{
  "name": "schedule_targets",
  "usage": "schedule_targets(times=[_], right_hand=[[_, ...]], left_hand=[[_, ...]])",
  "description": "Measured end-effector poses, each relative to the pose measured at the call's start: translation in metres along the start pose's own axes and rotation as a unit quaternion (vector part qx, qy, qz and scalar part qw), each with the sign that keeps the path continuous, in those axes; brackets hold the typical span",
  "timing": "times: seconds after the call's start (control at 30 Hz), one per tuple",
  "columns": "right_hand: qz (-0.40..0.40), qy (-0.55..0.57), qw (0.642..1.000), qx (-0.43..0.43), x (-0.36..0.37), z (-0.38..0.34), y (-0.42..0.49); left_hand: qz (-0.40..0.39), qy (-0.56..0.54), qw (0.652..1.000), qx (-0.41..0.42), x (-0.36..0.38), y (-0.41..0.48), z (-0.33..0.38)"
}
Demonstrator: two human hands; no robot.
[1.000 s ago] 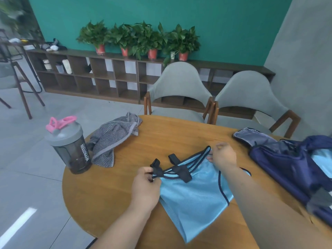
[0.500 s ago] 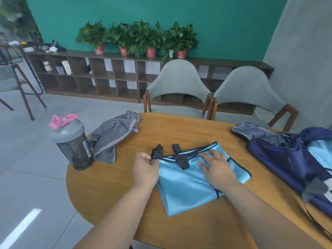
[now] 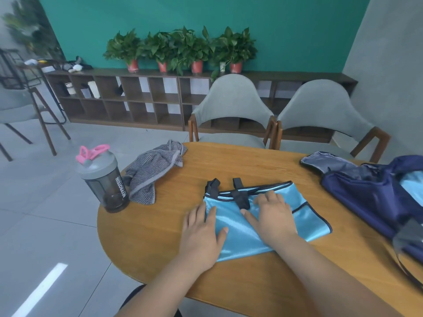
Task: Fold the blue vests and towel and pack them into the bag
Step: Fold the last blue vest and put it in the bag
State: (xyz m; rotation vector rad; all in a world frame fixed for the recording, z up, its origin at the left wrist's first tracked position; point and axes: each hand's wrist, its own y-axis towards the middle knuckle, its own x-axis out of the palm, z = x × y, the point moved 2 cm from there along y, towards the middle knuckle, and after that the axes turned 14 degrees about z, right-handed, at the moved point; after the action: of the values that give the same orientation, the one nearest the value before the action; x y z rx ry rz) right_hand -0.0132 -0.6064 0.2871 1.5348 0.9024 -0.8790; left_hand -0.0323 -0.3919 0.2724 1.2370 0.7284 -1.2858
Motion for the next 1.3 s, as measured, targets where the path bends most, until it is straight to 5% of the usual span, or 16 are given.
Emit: schedule_targets(times=[0.27,0.5,0.7,1.2,1.3], right_hand=[[0.012,0.097,0.995,-0.034,0.012,0.007,-0.027],[0.019,0.094,0.995,-0.035,0.000,-0.006,-0.013],[-0.011,0.150,0.986,-0.074,0.006,-0.002,0.029],[-0.161,0.008,0.985,-0.058,0.029,0.006,0.030],[-0.110,-0.002,0.992,-0.054,0.029,0.002,0.021]], left_hand=[[-0.065,0.038,0.997,0.009,-0.008,0.000,0.001],[0.111,-0.041,0.991,0.062,-0.009,0.026,0.034],[0.120,-0.032,0.990,0.069,0.017,0.031,0.033],[-0.075,0.062,0.991,0.096,0.024,0.049,0.023],[-0.083,0.047,0.987,0.129,0.016,0.049,0.016]])
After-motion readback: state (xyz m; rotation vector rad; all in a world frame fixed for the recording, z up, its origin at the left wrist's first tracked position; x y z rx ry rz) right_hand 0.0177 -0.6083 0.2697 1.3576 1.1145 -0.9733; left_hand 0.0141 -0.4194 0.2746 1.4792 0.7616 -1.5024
